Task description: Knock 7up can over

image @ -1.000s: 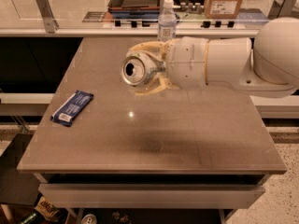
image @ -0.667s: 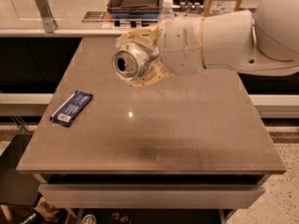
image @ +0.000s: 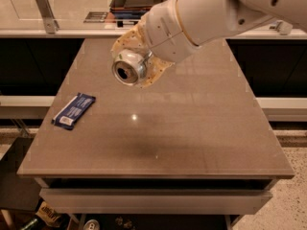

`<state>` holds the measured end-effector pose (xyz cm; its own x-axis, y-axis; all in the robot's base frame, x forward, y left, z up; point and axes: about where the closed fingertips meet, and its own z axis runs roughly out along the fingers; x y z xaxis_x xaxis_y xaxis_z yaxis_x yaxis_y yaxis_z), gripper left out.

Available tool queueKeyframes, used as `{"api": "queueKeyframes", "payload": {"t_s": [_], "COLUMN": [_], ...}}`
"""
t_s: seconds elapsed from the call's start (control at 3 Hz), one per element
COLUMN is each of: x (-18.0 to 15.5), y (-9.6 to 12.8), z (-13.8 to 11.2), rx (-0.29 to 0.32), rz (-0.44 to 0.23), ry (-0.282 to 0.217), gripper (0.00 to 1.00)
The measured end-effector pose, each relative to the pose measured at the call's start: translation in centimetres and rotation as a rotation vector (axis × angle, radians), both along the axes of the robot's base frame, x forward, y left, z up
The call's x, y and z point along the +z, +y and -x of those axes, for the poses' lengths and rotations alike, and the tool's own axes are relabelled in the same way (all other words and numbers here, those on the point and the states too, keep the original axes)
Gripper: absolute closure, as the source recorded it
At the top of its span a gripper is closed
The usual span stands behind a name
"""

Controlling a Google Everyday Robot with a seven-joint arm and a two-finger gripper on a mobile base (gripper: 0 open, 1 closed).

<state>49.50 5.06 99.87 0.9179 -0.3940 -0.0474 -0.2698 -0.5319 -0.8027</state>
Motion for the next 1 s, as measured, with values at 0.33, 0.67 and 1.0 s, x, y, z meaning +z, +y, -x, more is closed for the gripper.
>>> {"api": "queueKeyframes", "payload": {"t_s": [0.33,0.67,1.0], "x": [-4.2,-7.8,-11.1], "y": [-1.0,-2.6,-4.5], "z": [-2.7,-5.4,-7.4], "rx": [-0.022,-0.041,-0.046], "rz": [0.156,0.271,0.372], "ry": [0.043,0.072,0.123], "gripper": [1.00,1.00,1.00]}}
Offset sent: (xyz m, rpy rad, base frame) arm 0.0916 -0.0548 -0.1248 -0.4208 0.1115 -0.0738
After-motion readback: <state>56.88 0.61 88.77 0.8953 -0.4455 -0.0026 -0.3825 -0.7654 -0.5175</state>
